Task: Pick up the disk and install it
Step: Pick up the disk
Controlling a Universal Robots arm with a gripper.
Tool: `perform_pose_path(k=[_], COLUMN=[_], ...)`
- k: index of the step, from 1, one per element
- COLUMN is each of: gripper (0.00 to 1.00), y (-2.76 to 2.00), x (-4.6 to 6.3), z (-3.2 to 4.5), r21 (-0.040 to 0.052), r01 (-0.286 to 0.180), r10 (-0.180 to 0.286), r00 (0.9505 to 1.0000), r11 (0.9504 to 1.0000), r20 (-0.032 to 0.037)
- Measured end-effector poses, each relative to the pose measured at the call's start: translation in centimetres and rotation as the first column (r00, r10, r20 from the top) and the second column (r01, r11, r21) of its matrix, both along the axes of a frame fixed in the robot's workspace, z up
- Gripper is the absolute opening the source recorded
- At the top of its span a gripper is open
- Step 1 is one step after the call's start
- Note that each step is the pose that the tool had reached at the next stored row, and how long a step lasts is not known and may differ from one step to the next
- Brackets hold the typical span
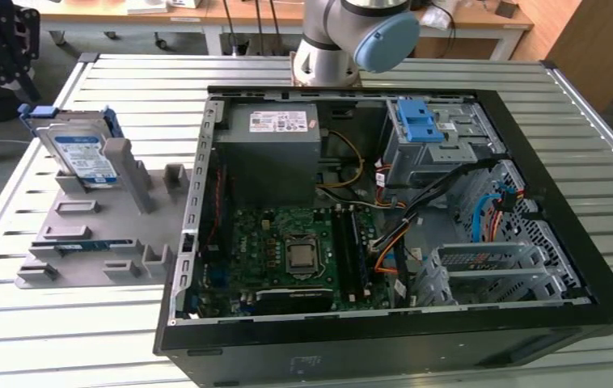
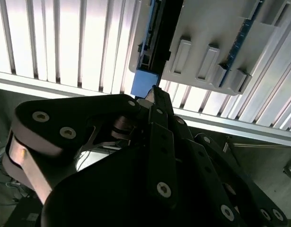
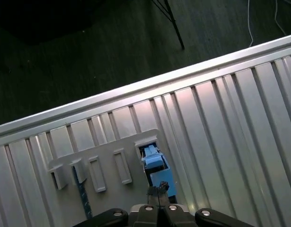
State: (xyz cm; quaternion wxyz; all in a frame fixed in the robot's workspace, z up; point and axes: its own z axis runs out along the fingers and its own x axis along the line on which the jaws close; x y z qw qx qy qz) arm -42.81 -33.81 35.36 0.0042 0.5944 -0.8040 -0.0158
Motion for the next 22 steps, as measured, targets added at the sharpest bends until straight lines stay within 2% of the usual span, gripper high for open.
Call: perform_pose_path(k=[3, 5, 7, 9, 12, 13, 14, 16, 19, 22], gripper=[0.11, 0.11, 0.11, 0.11, 0.11, 0.17, 0.17, 0.29, 0.35, 0.53], y=[0.00, 0.00, 0.00, 0.00, 0.00, 0.00, 0.00, 0.00, 0.01, 0.03], x=[0.0, 0.0, 0.0, 0.0, 0.0, 0.0, 0.0, 0.0, 0.0, 0.0], z=[-0.11, -0.20, -0.25, -0.27, -0.28, -0.28, -0.28, -0.36, -0.65, -1.19], r21=[0.0000, 0.0000, -0.0004, -0.0006, -0.0007, -0.0007, -0.0007, -0.0007, -0.0017, -0.0020], r01=[-0.054, -0.090, -0.123, -0.138, -0.139, -0.139, -0.139, -0.140, -0.151, -0.164], r10=[0.054, 0.090, 0.123, 0.138, 0.139, 0.139, 0.139, 0.140, 0.151, 0.164], r00=[0.9985, 0.9960, 0.9924, 0.9905, 0.9903, 0.9903, 0.9903, 0.9901, 0.9885, 0.9864], r11=[0.9985, 0.9960, 0.9924, 0.9905, 0.9903, 0.9903, 0.9903, 0.9902, 0.9885, 0.9864], r20=[0.0000, 0.0004, 0.0041, 0.0076, 0.0078, 0.0078, 0.0077, 0.0079, 0.0078, 0.0085])
